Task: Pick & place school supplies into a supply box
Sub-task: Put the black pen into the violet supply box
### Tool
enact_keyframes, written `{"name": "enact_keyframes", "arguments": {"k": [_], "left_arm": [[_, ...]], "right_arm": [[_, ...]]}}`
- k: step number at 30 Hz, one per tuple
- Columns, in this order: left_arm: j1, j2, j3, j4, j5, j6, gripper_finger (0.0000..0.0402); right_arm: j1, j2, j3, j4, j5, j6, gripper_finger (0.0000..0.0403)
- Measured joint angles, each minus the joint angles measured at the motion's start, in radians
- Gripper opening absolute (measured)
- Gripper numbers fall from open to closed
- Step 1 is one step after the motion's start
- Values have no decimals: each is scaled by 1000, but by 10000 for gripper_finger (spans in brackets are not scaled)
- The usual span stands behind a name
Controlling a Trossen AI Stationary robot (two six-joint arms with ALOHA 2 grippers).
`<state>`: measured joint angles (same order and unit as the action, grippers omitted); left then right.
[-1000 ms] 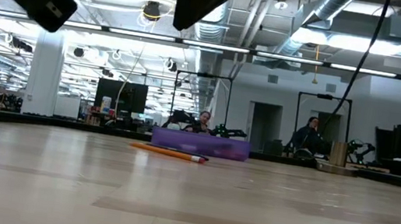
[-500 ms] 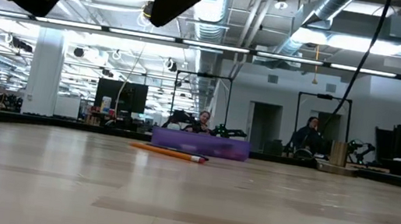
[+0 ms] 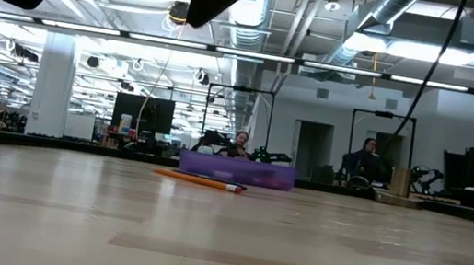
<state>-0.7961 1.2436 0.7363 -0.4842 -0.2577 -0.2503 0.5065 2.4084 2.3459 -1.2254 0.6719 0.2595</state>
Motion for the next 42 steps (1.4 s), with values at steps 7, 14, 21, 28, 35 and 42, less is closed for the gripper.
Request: {"name": "enact_keyframes", "arguments": {"k": [7, 14, 21, 28, 35, 42], "left_arm": [[-14, 160, 67, -7, 10, -24, 169], [-14, 240, 96, 5, 22, -78, 169], [-14, 245, 123, 8, 6, -95, 169], [-13, 245, 125, 7, -29, -103, 169], [-13, 245, 125, 27, -27, -112, 169], [-13, 248, 125, 29, -5, -123, 169]], "right_arm": [[100, 0, 0, 7, 5, -8, 52], [173, -106, 0, -58, -94, -72, 52], [166, -337, -128, 21, -94, -222, 52], [106, -679, -721, 469, -277, -294, 52], [76, -1031, -1354, 1061, -300, -253, 52], [73, -1189, -1663, 1132, -169, 46, 52]]}}
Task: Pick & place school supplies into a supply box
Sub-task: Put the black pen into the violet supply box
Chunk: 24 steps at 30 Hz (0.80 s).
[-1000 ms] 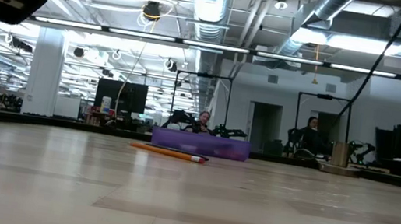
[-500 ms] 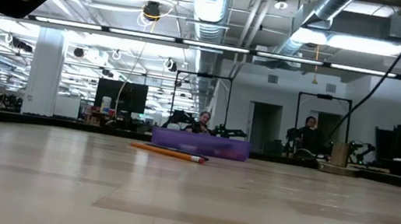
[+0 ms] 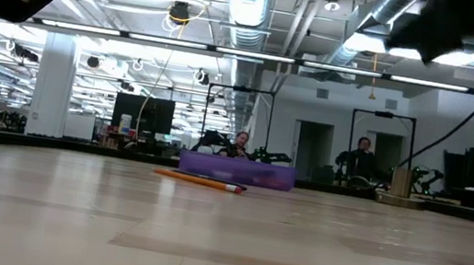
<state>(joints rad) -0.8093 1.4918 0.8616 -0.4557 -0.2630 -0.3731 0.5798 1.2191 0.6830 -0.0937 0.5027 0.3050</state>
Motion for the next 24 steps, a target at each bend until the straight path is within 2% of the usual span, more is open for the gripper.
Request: {"name": "enact_keyframes", "arguments": {"k": [5, 15, 24], "left_arm": [[-3, 0, 0, 1, 4, -9, 169], [-23, 1, 0, 19, -22, 3, 169], [-30, 1, 0, 66, -32, 7, 169]], "right_arm": [[13, 3, -81, 43, 74, 87, 52], [50, 162, -84, 271, 76, -21, 52], [50, 296, -85, 417, 75, -24, 52]]}}
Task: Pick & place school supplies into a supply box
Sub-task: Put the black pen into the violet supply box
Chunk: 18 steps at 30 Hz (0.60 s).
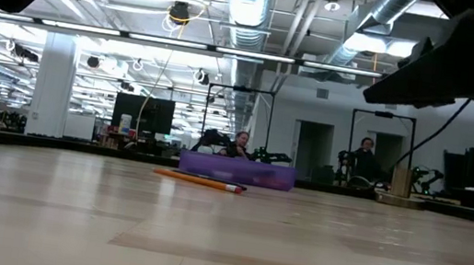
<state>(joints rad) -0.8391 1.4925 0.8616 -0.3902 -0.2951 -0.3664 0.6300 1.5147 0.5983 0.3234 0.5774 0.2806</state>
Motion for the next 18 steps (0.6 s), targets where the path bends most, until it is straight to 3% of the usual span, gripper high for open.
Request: {"name": "enact_keyframes", "arguments": {"k": [18], "left_arm": [[-65, 24, 3, 47, -2, -64, 201]], "right_arm": [[0, 78, 0, 95, -30, 33, 52]]}}
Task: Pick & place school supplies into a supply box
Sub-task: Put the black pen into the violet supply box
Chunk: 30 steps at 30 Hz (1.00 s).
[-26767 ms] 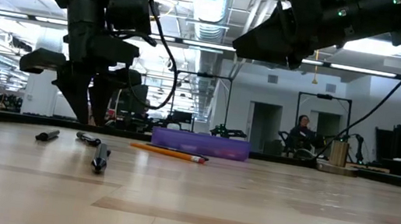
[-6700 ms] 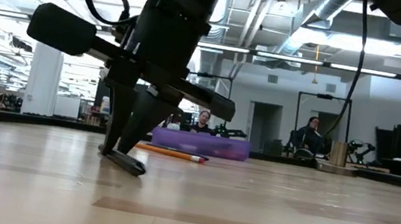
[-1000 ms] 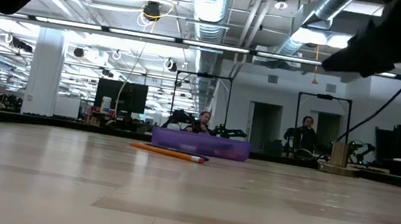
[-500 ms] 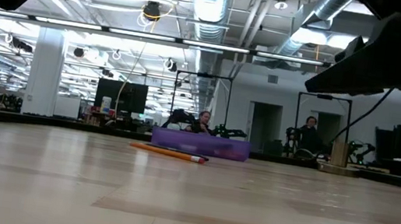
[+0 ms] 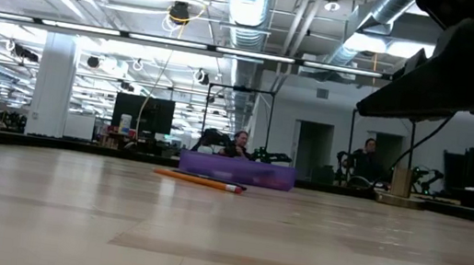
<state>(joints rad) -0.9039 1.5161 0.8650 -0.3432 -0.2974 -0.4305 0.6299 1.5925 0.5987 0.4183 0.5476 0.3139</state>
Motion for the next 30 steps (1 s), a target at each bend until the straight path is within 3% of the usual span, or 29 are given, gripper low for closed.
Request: {"name": "enact_keyframes", "arguments": {"k": [9, 30], "left_arm": [[-9, 207, 151, -106, 30, 21, 202], [50, 305, 183, -138, 145, 18, 201]], "right_arm": [[0, -1, 0, 28, 0, -5, 52], [32, -1, 0, 56, -27, 7, 52]]}}
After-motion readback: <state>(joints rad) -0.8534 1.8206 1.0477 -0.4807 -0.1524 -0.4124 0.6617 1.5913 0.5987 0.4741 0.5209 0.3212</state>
